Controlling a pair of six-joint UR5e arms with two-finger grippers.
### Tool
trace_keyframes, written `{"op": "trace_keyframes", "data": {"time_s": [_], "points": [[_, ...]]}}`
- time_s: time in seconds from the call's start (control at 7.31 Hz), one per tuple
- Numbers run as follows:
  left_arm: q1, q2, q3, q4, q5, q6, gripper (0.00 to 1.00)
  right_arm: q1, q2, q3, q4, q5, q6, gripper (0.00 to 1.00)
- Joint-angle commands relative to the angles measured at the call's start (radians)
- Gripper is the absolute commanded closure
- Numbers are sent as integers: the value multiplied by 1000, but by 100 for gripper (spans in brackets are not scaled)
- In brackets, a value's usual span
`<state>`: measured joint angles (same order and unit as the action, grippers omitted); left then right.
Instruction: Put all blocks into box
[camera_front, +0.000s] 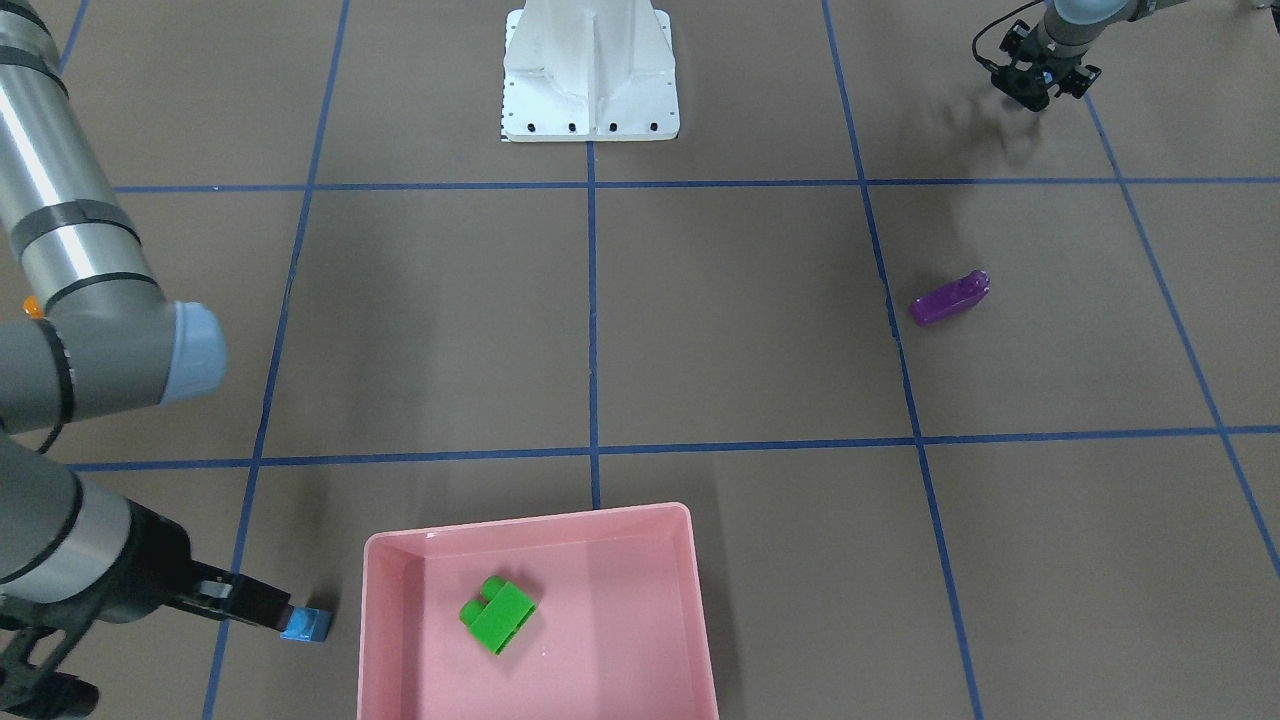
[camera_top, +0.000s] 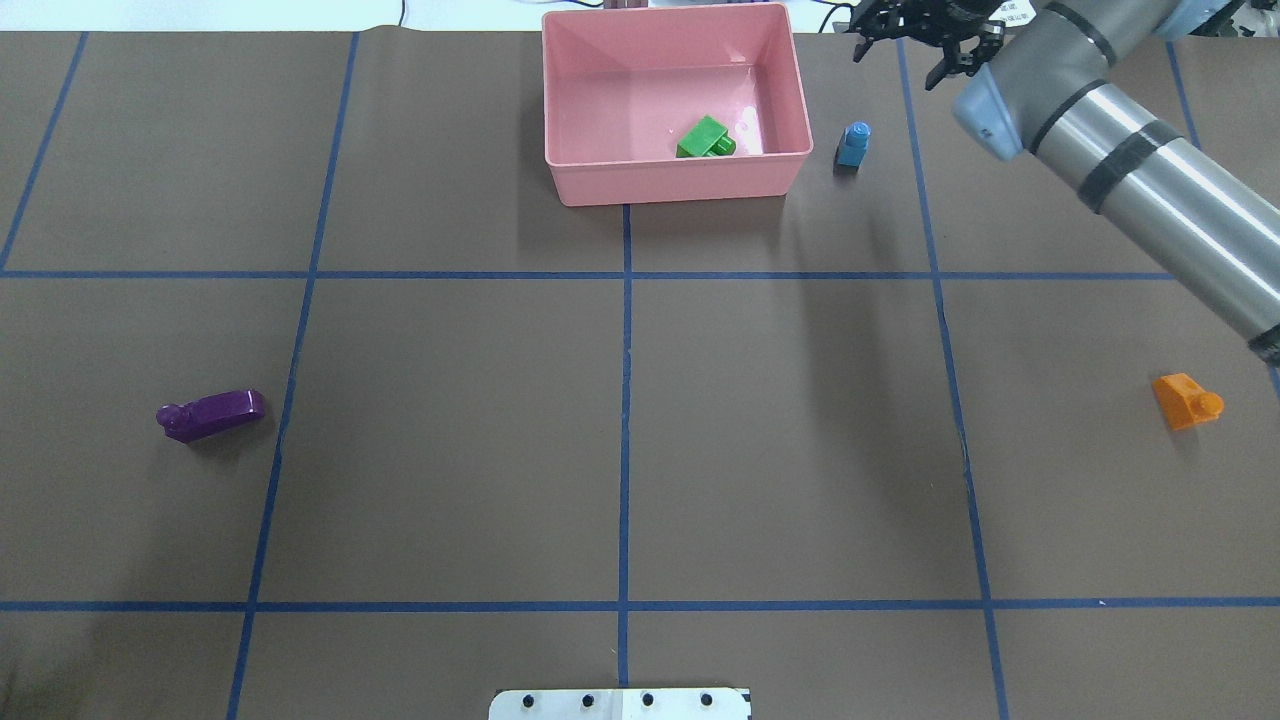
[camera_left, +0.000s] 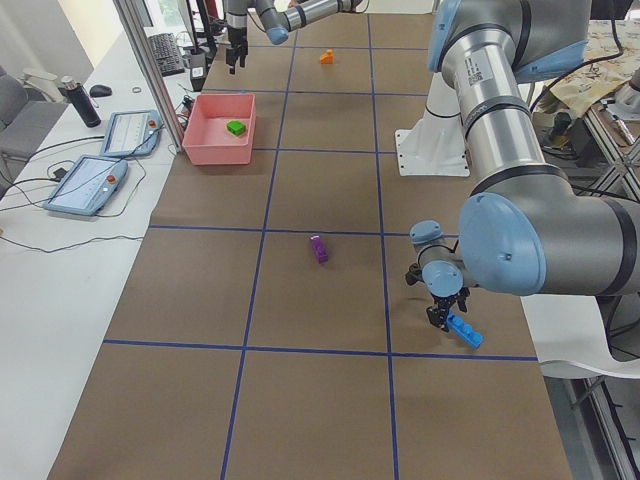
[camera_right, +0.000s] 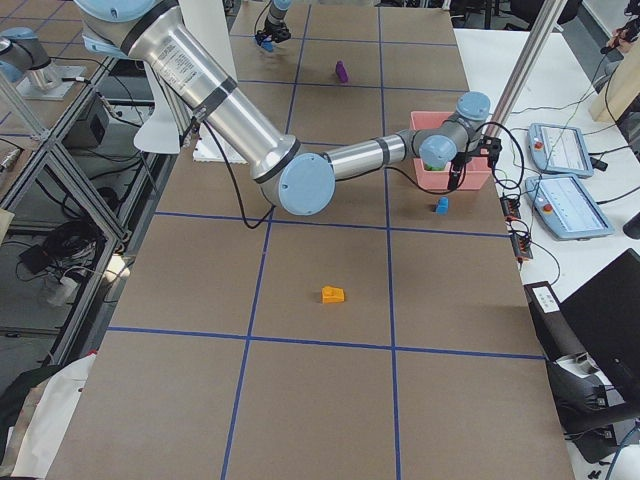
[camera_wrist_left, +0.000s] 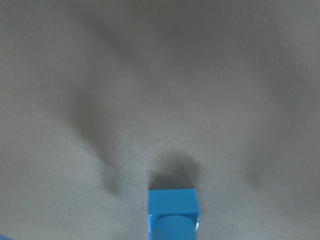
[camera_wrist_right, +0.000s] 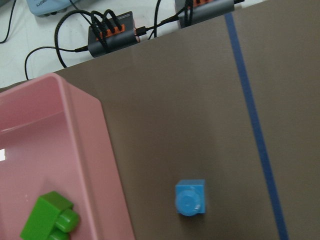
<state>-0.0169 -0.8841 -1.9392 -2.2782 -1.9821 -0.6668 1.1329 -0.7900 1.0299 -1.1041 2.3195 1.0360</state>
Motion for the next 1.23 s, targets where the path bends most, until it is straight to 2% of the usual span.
{"op": "trace_keyframes", "data": {"time_s": [0.0,0.14,0.27,0.41,0.55,0.68,0.96,1.09], "points": [[2,4,3,3,0,-8,90,69,-136,56,-2,63,-140,0],[-1,8,-1,3,0,-29,100,106,-188,67,-2,96,-209,0],[0,7,-18,2,-1,-130,100,140,-239,79,-3,121,-281,0],[-11,46,-102,2,-15,-141,100,155,-273,105,-3,124,-290,0],[-49,100,-189,0,-18,-140,100,137,-335,139,-2,123,-300,0],[-145,74,-207,-1,-49,-137,100,131,-397,168,-2,124,-338,0],[-491,-138,-199,16,-110,-134,100,82,-567,255,3,110,-428,0],[-586,-261,-195,48,-136,-135,100,56,-628,303,1,110,-450,0]]}}
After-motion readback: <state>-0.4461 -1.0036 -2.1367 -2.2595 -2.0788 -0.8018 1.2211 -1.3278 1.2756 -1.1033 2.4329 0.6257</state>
